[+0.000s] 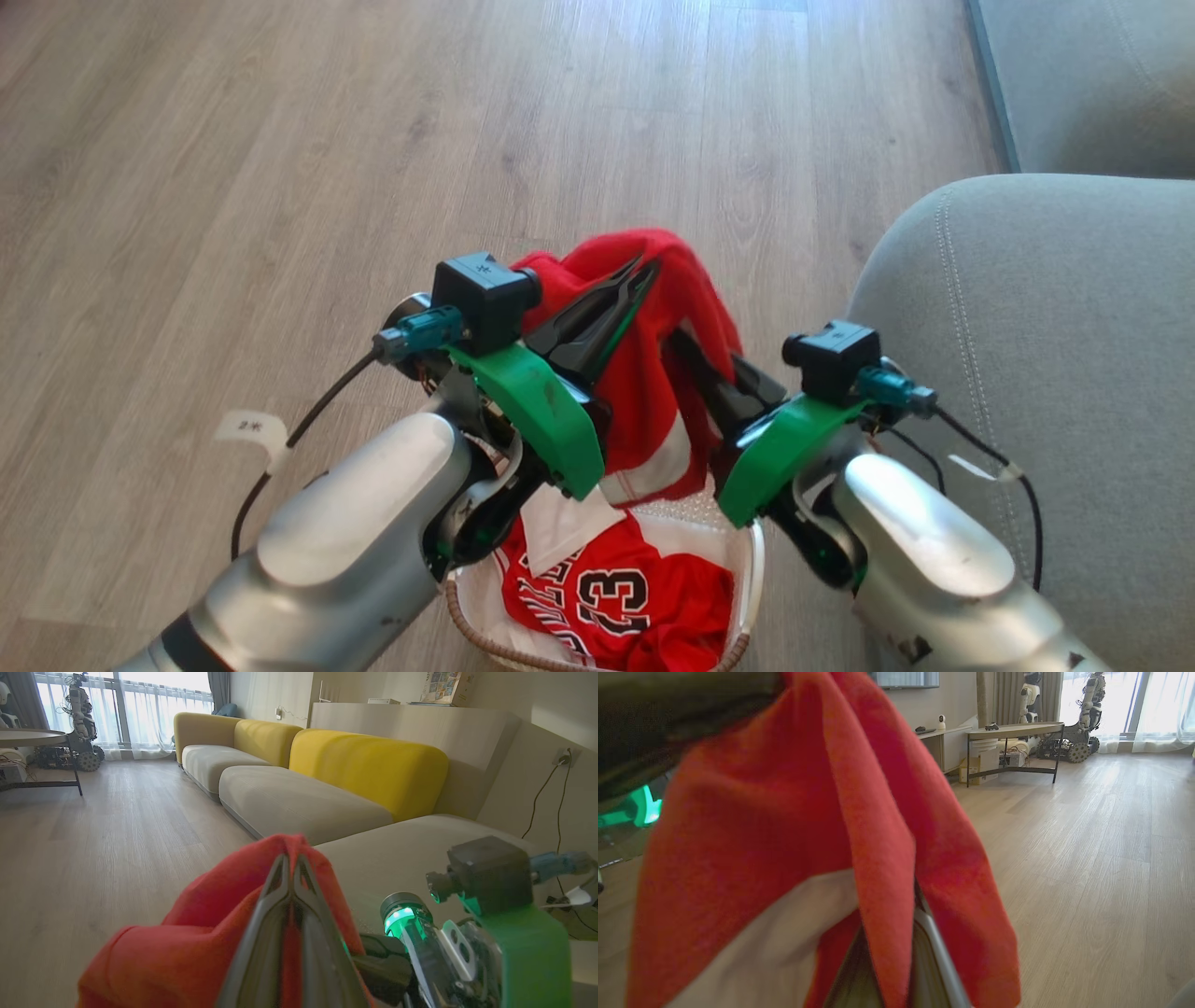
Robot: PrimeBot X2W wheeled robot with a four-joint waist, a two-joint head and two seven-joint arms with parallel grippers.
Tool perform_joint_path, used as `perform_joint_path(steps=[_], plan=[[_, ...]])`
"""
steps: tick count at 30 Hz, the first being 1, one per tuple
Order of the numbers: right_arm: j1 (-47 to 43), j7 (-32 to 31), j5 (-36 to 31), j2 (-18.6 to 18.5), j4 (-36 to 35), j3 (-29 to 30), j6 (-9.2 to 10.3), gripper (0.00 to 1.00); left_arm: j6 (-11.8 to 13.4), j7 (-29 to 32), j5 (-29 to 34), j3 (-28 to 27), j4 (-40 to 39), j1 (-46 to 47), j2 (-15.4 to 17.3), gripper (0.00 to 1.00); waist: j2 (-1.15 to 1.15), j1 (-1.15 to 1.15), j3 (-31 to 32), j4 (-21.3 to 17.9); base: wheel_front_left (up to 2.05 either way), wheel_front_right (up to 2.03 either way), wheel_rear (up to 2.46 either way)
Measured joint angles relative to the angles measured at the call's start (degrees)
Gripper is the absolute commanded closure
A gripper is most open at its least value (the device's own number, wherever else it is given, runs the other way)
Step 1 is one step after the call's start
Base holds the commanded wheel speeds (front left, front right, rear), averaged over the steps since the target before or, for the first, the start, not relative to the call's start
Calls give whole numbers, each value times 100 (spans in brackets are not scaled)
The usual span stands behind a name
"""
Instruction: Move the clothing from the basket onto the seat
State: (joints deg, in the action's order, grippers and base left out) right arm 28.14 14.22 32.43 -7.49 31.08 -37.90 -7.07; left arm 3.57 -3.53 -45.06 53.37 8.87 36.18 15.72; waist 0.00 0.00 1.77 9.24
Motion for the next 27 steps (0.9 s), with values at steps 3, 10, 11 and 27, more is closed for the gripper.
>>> perform_joint_path(steps=[3, 10, 11, 27], plan=[[-1, 1, -12, -9, -144, 166, 0, 100, 9, -1, -1, -1, 8, 0, 8, 100, 0, 0, -7, -26, 0, 0, 0], [-103, 12, -21, -25, -511, 702, 0, 100, 53, -7, -1, -1, 19, -8, 60, 100, 0, 0, -15, -98, 0, 0, 0], [-129, 15, -36, -29, -568, 790, 0, 100, 55, -7, -1, -1, 20, -9, 63, 100, 0, 0, -15, -109, 0, 0, 0], [-625, 19, -77, -210, -1505, 1822, 0, 100, 135, -67, -33, 12, -112, -103, 175, 0, 0, 0, -35, -465, 0, 0, 0]])
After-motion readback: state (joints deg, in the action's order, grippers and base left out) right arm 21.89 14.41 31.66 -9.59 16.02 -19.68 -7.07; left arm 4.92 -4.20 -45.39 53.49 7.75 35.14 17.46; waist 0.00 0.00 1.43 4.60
